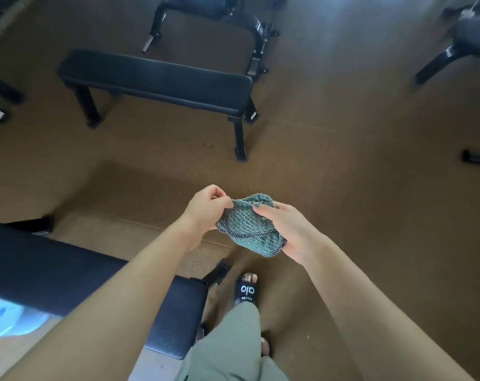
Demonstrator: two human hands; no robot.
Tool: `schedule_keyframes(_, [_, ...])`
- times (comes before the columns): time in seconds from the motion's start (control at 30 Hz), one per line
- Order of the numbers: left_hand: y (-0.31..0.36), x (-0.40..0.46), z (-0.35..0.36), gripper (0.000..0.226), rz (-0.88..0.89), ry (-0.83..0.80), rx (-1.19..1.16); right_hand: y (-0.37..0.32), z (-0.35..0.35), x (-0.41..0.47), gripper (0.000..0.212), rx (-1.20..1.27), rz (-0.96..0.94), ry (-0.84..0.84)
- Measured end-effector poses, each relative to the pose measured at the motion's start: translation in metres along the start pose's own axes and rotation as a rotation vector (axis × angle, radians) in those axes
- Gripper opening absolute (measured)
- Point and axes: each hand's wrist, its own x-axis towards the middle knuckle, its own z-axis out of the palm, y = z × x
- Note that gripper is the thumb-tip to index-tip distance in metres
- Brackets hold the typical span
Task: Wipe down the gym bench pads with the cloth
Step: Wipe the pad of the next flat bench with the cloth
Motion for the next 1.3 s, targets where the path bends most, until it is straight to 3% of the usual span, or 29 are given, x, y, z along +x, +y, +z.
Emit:
schedule_keyframes(0.27, [0.107, 0.139, -0.003, 0.010, -0.027, -0.013, -0.140, -0.127, -0.029, 0.114, 0.026, 0.045, 0.009, 0.053])
schedule_keyframes(0.5, [0.193, 0.241, -0.022, 0.010, 0.024, 0.077, 0.056, -0.241, -0.030, 0.200, 0.031, 0.045, 0.077, -0.012])
schedule_keyframes(0.67, [0.239, 0.324, -0.029, 0.014, 0.018, 0.126, 0.060, -0.312, -0.030, 0.281, 0.034, 0.025, 0.175, -0.040])
schedule_keyframes(0.8, [0.257, 0.398, -0.035, 0.009, -0.060, 0.150, -0.012, -0.359, -0.036, 0.360, 0.020, 0.043, 0.201, 0.033])
schedule_keyframes(1.0, [0.255, 0.493, -0.048, 0.013, -0.139, 0.239, -0.045, -0.408, -0.050, 0.474, 0.015, -0.073, -0.068, 0.335])
schedule_keyframes(1.13, [0.241, 0.568, -0.059, 0.016, -0.122, 0.242, -0.035, -0.427, -0.041, 0.552, 0.017, -0.411, -0.403, 0.395])
schedule_keyframes(1.3, [0.185, 0.687, -0.067, 0.016, -0.127, 0.329, 0.052, -0.394, -0.033, 0.687, 0.044, -0.838, -0.715, 0.400])
